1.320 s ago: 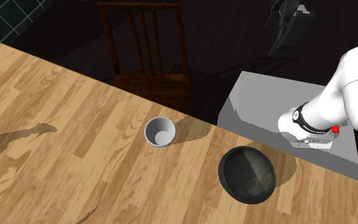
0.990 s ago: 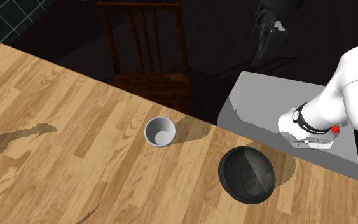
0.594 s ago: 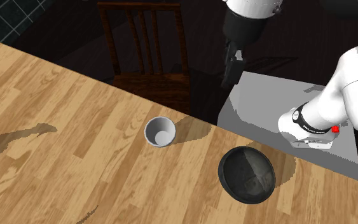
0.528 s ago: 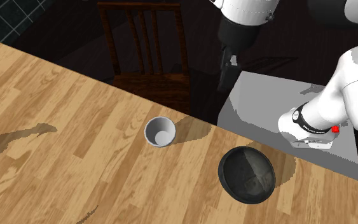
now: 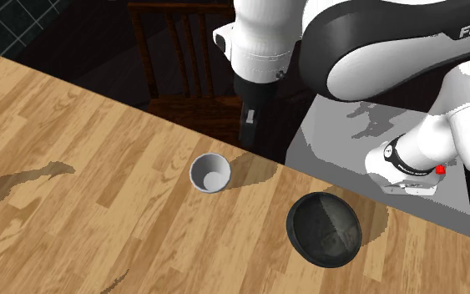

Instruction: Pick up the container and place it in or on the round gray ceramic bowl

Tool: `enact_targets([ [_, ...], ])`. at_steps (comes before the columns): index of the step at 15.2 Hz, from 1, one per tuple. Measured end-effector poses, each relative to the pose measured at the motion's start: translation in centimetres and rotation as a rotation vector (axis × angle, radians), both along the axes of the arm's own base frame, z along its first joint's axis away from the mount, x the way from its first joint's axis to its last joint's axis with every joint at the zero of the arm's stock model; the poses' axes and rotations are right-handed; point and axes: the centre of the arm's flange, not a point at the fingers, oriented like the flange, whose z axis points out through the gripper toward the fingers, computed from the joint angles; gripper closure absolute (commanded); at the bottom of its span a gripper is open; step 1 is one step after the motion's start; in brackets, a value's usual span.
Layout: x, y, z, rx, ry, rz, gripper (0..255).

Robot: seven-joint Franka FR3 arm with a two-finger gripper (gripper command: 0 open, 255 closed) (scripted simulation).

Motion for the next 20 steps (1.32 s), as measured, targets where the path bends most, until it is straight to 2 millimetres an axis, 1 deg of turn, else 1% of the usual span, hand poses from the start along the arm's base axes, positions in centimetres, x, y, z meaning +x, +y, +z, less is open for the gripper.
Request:
enact_targets([
  [1,0.9,0.8,-0.8,0.002,-0.002,-0.001,0],
  [4,3.8,2.3,-3.2,0.007,-0.007,-0.005,0],
  [6,5.1,3.4,-5.0,0.01,-0.009,-0.007,0],
  [8,6.1,4.0,-5.8,0.011,-0.011,-0.009,0],
  [15,6.5,4.6,-9.5,0.012,-0.011,-0.009,0],
  [20,6.6,4.7,-9.7,0.012,-0.012,-0.009,0],
])
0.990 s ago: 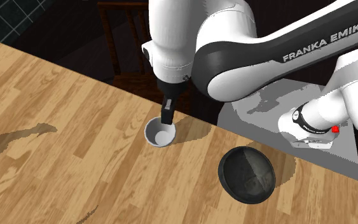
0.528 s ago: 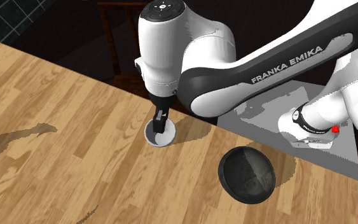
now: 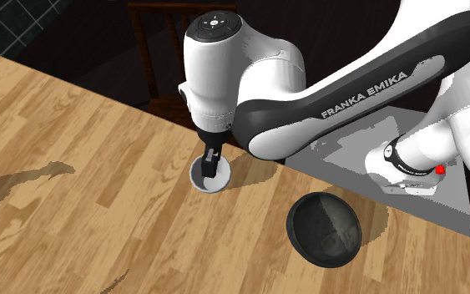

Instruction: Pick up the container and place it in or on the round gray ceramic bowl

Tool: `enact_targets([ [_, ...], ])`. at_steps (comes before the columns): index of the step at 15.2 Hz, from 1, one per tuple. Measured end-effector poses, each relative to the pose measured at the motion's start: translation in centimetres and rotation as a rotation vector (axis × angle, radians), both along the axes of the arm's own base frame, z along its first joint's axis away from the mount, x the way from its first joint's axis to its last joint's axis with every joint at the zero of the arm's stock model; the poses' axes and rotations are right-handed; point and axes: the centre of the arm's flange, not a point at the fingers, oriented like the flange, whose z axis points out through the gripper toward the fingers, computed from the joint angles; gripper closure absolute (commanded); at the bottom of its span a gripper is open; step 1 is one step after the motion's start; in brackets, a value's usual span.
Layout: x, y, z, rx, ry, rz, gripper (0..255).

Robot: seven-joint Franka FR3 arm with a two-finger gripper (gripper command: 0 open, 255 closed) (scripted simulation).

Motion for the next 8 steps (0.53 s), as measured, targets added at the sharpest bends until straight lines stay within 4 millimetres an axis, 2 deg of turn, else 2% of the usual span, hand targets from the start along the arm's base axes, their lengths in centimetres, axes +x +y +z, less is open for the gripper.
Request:
enact_targets([
  [1,0.0,0.0,0.0,0.0,0.0,0.0,0],
  [2,0.0,0.0,0.0,0.0,0.0,0.0,255],
  [8,0.02,-0.01,0.03,0.0,-0.001,0.0,255],
])
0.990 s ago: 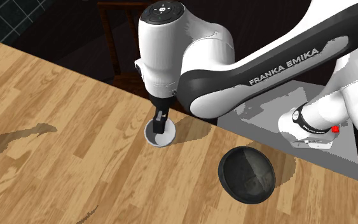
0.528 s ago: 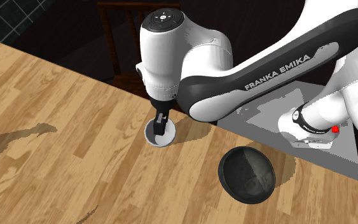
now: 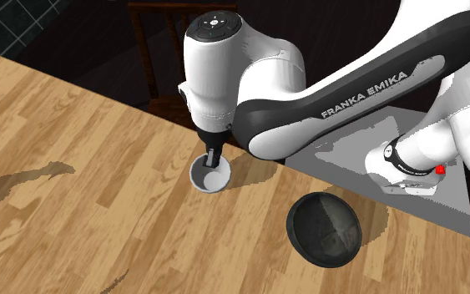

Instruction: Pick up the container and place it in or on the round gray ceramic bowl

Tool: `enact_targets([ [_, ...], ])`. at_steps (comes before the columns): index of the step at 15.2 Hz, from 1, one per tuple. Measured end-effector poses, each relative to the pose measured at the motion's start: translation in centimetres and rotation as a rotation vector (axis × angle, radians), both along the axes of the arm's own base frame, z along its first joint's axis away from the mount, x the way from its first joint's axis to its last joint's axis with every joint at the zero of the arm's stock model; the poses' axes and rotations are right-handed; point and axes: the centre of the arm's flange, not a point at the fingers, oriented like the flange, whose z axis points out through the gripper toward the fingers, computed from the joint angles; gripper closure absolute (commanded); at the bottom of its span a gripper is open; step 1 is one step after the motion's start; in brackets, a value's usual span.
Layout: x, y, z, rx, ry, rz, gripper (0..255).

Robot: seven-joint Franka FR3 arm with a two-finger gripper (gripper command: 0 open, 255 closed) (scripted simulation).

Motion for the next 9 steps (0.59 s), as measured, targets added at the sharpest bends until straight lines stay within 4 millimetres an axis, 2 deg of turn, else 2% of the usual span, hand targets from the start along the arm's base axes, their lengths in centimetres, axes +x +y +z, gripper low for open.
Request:
enact_targets([
  [4,0.0,0.0,0.0,0.0,0.0,0.0,255],
  [9,0.0,0.0,2.0,0.0,0.001,0.0,255],
])
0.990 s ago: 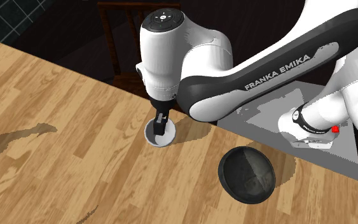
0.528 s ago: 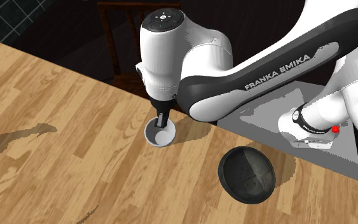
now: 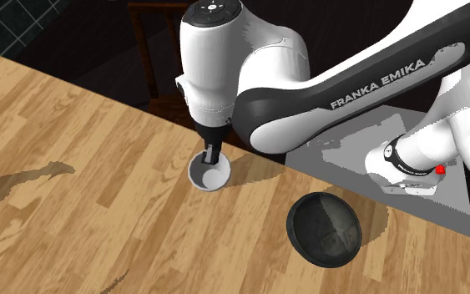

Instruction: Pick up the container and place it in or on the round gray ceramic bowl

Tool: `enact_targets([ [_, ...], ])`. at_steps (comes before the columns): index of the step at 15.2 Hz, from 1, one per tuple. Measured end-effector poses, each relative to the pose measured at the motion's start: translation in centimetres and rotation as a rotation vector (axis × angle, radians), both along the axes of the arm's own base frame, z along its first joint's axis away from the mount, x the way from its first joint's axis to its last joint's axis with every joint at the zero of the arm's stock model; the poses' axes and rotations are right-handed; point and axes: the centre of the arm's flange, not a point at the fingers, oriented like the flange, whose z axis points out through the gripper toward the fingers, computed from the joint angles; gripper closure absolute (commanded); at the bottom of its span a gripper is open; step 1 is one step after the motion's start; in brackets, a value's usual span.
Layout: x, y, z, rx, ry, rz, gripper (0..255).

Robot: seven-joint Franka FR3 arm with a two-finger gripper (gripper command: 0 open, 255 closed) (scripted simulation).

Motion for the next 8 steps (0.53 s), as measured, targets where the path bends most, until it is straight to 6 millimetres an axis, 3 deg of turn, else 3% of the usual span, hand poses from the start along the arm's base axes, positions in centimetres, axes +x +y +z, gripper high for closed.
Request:
enact_targets([
  [8,-0.1,0.0,4.3,0.0,0.0,0.0,255],
])
